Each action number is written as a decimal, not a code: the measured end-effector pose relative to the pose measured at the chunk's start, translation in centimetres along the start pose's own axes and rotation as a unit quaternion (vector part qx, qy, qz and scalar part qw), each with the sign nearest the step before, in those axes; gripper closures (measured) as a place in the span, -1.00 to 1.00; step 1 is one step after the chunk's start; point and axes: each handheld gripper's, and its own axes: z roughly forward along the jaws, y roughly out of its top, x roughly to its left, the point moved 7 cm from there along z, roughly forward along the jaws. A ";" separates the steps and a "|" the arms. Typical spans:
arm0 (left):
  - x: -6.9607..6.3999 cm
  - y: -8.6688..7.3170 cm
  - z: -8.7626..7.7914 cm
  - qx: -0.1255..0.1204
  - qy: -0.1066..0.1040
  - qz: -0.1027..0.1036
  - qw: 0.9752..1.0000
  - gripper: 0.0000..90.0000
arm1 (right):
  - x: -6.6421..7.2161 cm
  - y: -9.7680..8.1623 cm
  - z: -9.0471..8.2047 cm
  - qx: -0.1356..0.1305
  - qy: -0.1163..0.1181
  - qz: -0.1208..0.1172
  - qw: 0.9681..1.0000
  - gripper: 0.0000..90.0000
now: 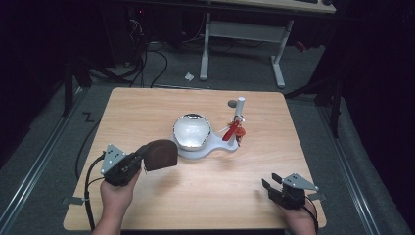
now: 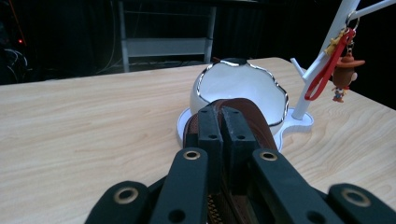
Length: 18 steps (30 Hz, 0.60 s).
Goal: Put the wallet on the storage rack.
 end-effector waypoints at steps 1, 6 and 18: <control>0.0 0.3 0.2 0.001 0.000 0.000 1.000 0.95 | 0.0 0.0 0.0 0.000 0.000 0.000 1.000 0.16; -0.3 1.9 1.3 0.012 0.006 0.020 1.000 0.95 | 0.0 0.1 -0.2 -0.003 0.003 -0.004 1.000 0.16; -0.5 4.8 4.1 0.030 0.019 0.034 0.999 0.95 | -0.2 0.1 -0.3 -0.008 0.006 -0.001 1.000 0.16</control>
